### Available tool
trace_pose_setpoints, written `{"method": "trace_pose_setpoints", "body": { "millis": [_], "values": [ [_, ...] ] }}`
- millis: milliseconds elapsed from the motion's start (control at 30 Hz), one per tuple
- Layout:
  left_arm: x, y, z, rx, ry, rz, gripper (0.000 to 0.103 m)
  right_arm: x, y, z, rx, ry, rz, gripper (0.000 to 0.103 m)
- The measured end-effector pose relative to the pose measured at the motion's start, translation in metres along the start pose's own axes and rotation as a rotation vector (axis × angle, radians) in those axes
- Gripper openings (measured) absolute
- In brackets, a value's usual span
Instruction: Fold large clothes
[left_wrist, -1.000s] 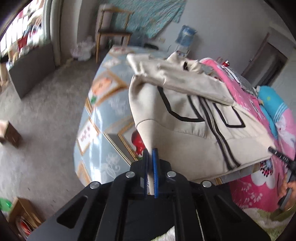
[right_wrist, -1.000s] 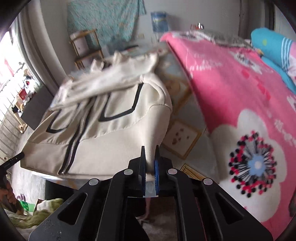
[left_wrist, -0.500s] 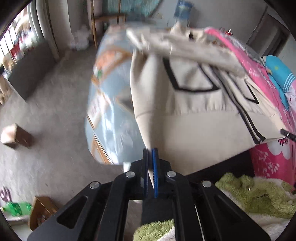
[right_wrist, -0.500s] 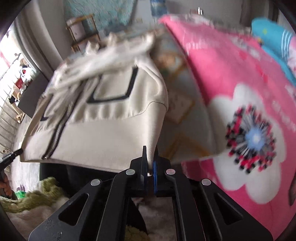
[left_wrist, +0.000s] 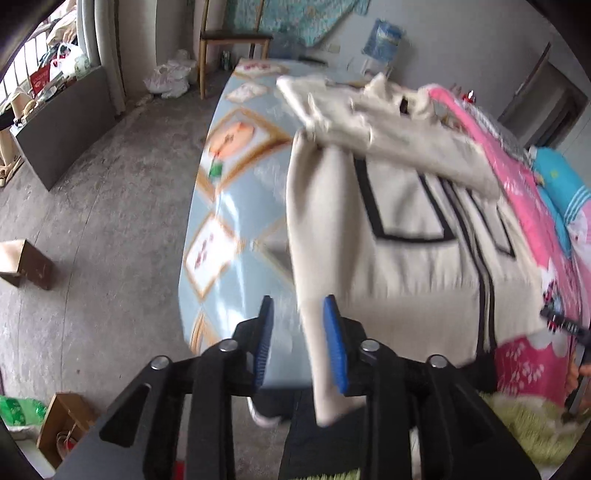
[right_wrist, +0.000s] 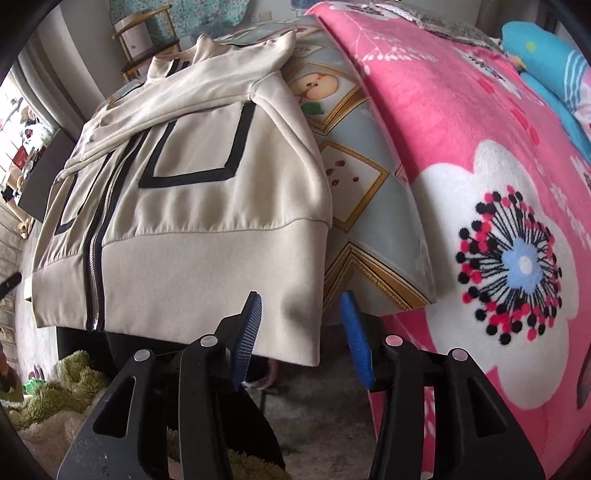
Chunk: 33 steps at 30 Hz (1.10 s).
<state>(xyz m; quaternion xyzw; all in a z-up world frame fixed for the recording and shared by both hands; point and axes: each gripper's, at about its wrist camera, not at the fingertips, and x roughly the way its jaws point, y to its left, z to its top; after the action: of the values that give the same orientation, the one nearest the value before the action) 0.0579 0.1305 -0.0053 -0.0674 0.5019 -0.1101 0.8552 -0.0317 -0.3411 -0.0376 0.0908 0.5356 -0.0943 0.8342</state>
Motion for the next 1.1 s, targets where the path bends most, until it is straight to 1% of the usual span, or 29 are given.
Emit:
{"method": "trace_pose_setpoints", "body": {
  "millis": [33, 67, 133, 167, 200, 267, 300, 333, 367, 400, 433, 467, 533, 567, 600, 633, 700, 767, 800, 833, 867, 900, 933, 967, 1033, 1100],
  "values": [
    [0.006, 0.001, 0.012, -0.010, -0.025, 0.003, 0.040, 0.003, -0.001, 0.002, 0.013, 0.003, 0.005, 0.044],
    [0.012, 0.001, 0.022, -0.020, -0.037, 0.005, 0.043, 0.005, -0.002, 0.003, 0.027, 0.004, 0.009, 0.044],
    [0.033, 0.003, 0.047, -0.047, -0.035, -0.007, 0.043, 0.003, -0.002, 0.006, 0.048, -0.009, 0.022, 0.045],
    [0.042, 0.004, 0.057, -0.056, -0.026, -0.007, 0.043, 0.002, -0.002, 0.009, 0.058, -0.021, 0.029, 0.046],
    [0.054, 0.003, 0.067, -0.058, -0.015, 0.000, 0.043, 0.002, -0.002, 0.013, 0.063, -0.033, 0.034, 0.049],
    [0.071, -0.001, 0.082, -0.040, -0.001, 0.033, 0.043, -0.001, -0.001, 0.020, 0.072, -0.056, 0.042, 0.050],
    [0.075, -0.004, 0.084, -0.021, 0.000, 0.045, 0.043, -0.002, 0.000, 0.023, 0.074, -0.066, 0.045, 0.050],
    [0.080, -0.008, 0.086, 0.002, 0.000, 0.070, 0.041, -0.004, 0.002, 0.026, 0.074, -0.076, 0.045, 0.050],
    [0.082, -0.010, 0.087, 0.022, -0.004, 0.102, 0.028, -0.006, 0.003, 0.029, 0.071, -0.086, 0.041, 0.050],
    [0.085, -0.012, 0.087, 0.047, -0.007, 0.149, 0.021, -0.007, 0.004, 0.031, 0.067, -0.092, 0.032, 0.050],
    [0.088, -0.012, 0.086, 0.065, -0.005, 0.187, 0.016, -0.008, 0.006, 0.034, 0.062, -0.099, 0.021, 0.050],
    [0.089, -0.009, 0.084, 0.067, -0.005, 0.205, 0.017, -0.009, 0.007, 0.036, 0.059, -0.106, 0.013, 0.051],
    [0.088, -0.001, 0.083, 0.050, -0.003, 0.196, 0.017, -0.009, 0.009, 0.041, 0.054, -0.112, 0.001, 0.055],
    [0.085, 0.001, 0.083, 0.051, -0.005, 0.192, 0.017, -0.009, 0.010, 0.045, 0.050, -0.116, -0.005, 0.060],
    [0.080, 0.001, 0.083, 0.062, -0.015, 0.198, 0.017, -0.009, 0.012, 0.048, 0.044, -0.119, -0.009, 0.066],
    [0.074, 0.000, 0.085, 0.077, -0.030, 0.213, 0.017, -0.009, 0.014, 0.053, 0.037, -0.124, -0.009, 0.068],
    [0.064, 0.000, 0.090, 0.103, -0.053, 0.238, 0.021, -0.008, 0.020, 0.063, 0.019, -0.136, 0.004, 0.076],
    [0.052, 0.001, 0.099, 0.110, -0.070, 0.242, 0.038, -0.007, 0.031, 0.077, -0.006, -0.153, 0.033, 0.082],
    [0.048, 0.001, 0.104, 0.109, -0.076, 0.244, 0.042, -0.006, 0.037, 0.083, -0.019, -0.161, 0.052, 0.082],
    [0.043, 0.000, 0.111, 0.109, -0.081, 0.246, 0.048, -0.006, 0.043, 0.091, -0.035, -0.167, 0.074, 0.082],
    [0.040, -0.002, 0.117, 0.111, -0.087, 0.248, 0.057, -0.006, 0.050, 0.099, -0.055, -0.173, 0.097, 0.082],
    [0.036, -0.004, 0.125, 0.113, -0.096, 0.250, 0.063, -0.005, 0.057, 0.107, -0.072, -0.179, 0.120, 0.082],
    [0.032, -0.007, 0.132, 0.117, -0.105, 0.248, 0.074, -0.004, 0.063, 0.114, -0.086, -0.181, 0.137, 0.082],
    [0.030, -0.012, 0.140, 0.122, -0.113, 0.243, 0.078, -0.004, 0.070, 0.125, -0.106, -0.181, 0.158, 0.083],
    [0.028, -0.021, 0.156, 0.143, -0.123, 0.224, 0.081, -0.005, 0.083, 0.144, -0.141, -0.181, 0.199, 0.084],
    [0.030, -0.032, 0.173, 0.166, -0.124, 0.207, 0.086, -0.008, 0.094, 0.165, -0.175, -0.189, 0.247, 0.088]
  ]
}}
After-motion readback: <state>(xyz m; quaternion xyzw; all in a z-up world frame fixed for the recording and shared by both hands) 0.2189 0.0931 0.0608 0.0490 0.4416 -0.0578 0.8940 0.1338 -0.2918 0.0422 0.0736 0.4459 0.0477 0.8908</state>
